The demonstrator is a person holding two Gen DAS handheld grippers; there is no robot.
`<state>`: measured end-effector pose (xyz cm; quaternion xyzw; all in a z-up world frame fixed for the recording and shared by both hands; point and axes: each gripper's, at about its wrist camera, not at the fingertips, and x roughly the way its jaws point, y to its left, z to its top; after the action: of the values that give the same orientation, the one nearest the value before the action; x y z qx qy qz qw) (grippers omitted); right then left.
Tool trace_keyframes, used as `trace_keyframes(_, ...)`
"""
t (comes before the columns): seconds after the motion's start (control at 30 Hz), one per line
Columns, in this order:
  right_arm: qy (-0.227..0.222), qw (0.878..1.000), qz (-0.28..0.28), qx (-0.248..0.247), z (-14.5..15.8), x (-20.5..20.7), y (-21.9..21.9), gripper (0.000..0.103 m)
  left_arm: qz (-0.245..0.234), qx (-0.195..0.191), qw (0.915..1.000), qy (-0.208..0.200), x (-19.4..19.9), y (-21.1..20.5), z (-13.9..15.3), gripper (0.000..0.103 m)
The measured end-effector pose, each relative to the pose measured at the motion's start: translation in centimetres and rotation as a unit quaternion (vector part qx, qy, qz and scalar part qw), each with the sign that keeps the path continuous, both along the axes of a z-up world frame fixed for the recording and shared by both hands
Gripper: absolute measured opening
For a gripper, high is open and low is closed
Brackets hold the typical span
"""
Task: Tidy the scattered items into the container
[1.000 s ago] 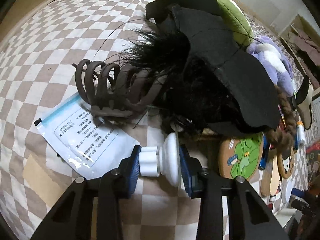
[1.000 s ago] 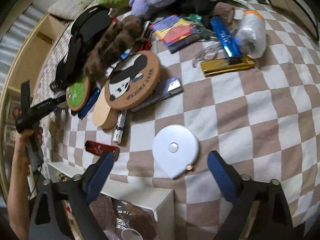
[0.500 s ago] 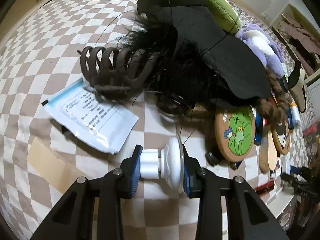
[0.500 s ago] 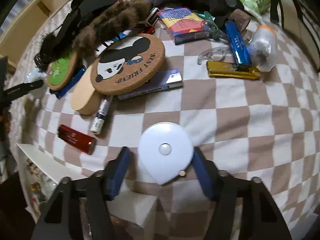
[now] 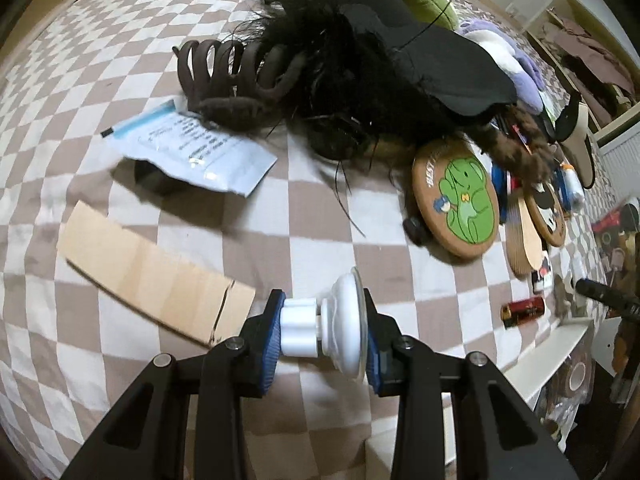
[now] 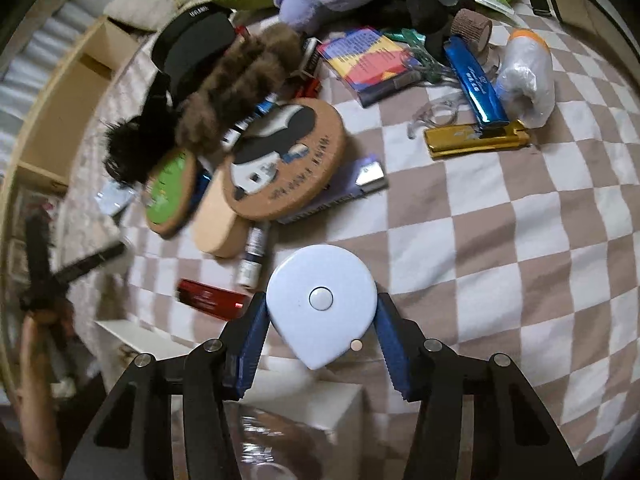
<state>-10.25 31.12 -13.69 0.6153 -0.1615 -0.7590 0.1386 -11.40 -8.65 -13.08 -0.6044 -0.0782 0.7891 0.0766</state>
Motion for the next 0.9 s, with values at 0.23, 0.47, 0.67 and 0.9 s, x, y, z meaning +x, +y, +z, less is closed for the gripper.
trace_keyframes(0.23,0.026,0.998,-0.001,-0.056,3.3,0.8,-0.8,0.054,-0.016,-0.009,0.9998,0.007,1.3,0.5,0.8,0.035)
trace_keyframes(0.47,0.047,0.996,0.007,-0.079,4.7,0.9,-2.3,0.054,-0.025,0.013,0.9988,0.039,2.4,1.8,3.0,0.035)
trace_keyframes(0.67,0.05,0.994,0.009,-0.094,5.4,1.3,-2.1,0.054,-0.045,0.042,0.9947,0.082,3.3,3.0,6.8,0.034)
trace_keyframes(0.9,0.067,0.991,0.013,-0.117,7.1,2.0,-1.9,0.054,-0.062,0.073,0.9884,0.118,4.4,4.8,10.0,0.034)
